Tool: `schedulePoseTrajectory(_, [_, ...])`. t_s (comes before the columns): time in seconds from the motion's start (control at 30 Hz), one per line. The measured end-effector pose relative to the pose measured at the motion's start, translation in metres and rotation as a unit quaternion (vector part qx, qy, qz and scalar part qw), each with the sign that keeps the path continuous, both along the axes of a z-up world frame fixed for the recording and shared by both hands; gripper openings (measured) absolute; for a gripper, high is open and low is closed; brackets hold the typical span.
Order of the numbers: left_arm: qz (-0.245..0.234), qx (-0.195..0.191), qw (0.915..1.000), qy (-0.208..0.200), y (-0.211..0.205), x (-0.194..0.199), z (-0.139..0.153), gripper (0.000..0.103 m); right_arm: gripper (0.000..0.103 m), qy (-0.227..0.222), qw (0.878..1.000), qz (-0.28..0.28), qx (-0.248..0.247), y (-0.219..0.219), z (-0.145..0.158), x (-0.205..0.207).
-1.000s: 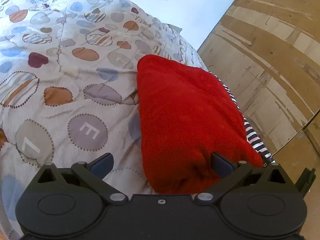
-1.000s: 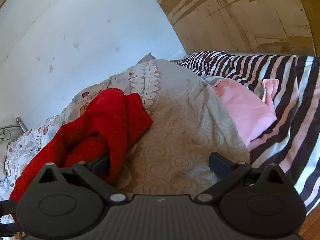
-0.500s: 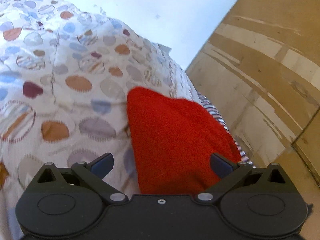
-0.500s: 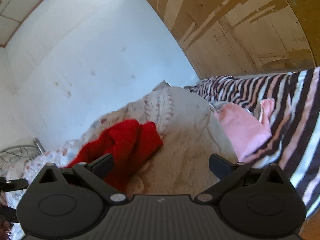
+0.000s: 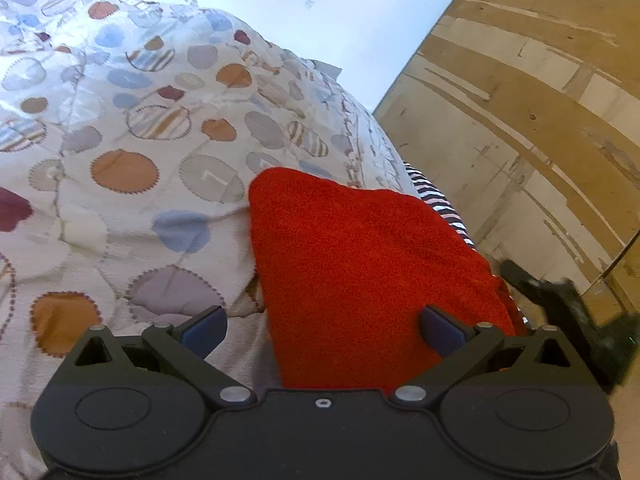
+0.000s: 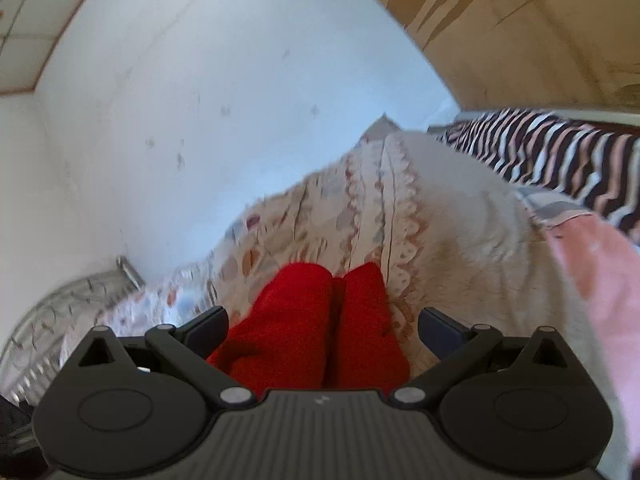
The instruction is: Fold small clothes
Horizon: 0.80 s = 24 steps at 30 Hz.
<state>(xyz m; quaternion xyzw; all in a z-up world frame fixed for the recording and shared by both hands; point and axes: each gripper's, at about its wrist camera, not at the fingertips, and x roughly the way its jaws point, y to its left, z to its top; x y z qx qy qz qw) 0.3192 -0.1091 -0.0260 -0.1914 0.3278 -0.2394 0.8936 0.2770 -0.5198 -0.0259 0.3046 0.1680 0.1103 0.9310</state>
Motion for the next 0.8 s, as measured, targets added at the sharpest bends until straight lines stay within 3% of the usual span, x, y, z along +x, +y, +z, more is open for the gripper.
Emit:
schedulePoseTrajectory(0.13, [-0.012, -0.008, 0.9999, 0.008, -0.003, 0.008, -0.009, 0.103, 0.103, 0.016, 1.000, 0.016, 0.015, 0.006, -0.021, 0.007])
schedulePoseTrajectory(0.3, [-0.023, -0.018, 0.9992, 0.029, -0.006, 0.016, -0.019, 0.103, 0.102, -0.035, 0.997, 0.015, 0.060, 0.000, -0.047, -0.006])
schedulePoseTrajectory(0.47, [-0.018, -0.037, 0.9983, 0.040, -0.004, 0.016, -0.028, 0.103, 0.102, -0.041, 0.997, 0.016, 0.068, -0.004, -0.047, -0.008])
schedulePoseTrajectory(0.8, [-0.035, -0.026, 0.9978, 0.050, -0.006, 0.032, -0.022, 0.103, 0.102, -0.043, 0.996, 0.017, 0.072, -0.006, -0.049, -0.010])
